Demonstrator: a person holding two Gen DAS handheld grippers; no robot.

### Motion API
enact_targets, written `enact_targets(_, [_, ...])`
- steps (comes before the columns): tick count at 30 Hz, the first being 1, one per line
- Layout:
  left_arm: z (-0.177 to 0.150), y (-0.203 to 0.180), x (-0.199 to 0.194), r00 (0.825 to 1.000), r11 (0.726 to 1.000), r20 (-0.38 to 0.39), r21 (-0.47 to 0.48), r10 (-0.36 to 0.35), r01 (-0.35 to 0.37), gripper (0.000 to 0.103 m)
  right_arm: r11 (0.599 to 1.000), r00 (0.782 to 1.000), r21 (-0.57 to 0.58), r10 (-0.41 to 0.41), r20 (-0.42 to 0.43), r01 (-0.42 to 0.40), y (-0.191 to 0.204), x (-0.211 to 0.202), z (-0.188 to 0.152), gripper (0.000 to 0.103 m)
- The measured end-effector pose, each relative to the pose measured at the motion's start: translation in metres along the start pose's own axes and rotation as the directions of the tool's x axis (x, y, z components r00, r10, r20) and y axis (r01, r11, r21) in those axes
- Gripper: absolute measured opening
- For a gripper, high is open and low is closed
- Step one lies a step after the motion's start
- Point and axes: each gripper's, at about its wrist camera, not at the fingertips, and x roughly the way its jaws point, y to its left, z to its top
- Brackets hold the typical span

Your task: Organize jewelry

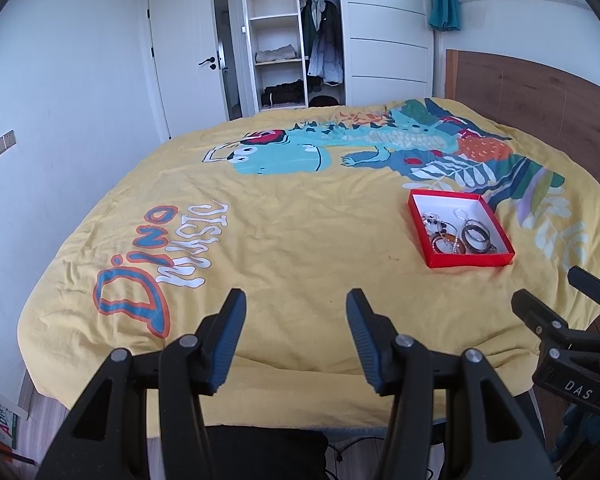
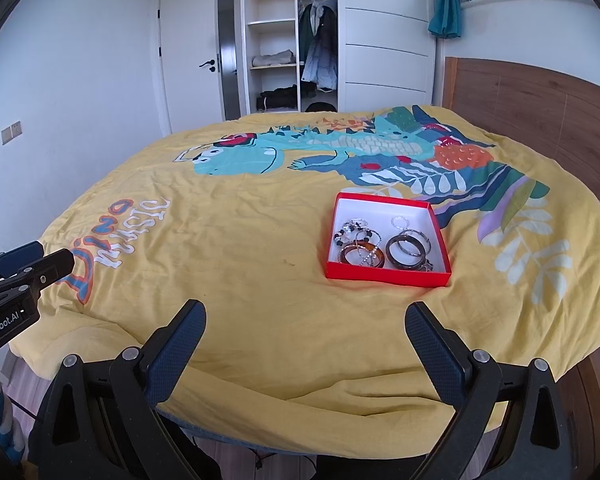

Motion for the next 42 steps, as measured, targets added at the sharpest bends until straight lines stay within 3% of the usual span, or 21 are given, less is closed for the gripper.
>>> enact_targets(42, [-0.0041, 0.0017, 0.0026, 1.0, 1.0, -0.018, 0.003, 0.003, -0.003, 0.05, 1.0, 1.0, 0.007, -0.011, -0.005, 0.011, 0.0043, 0.0017, 0.0005, 0.099])
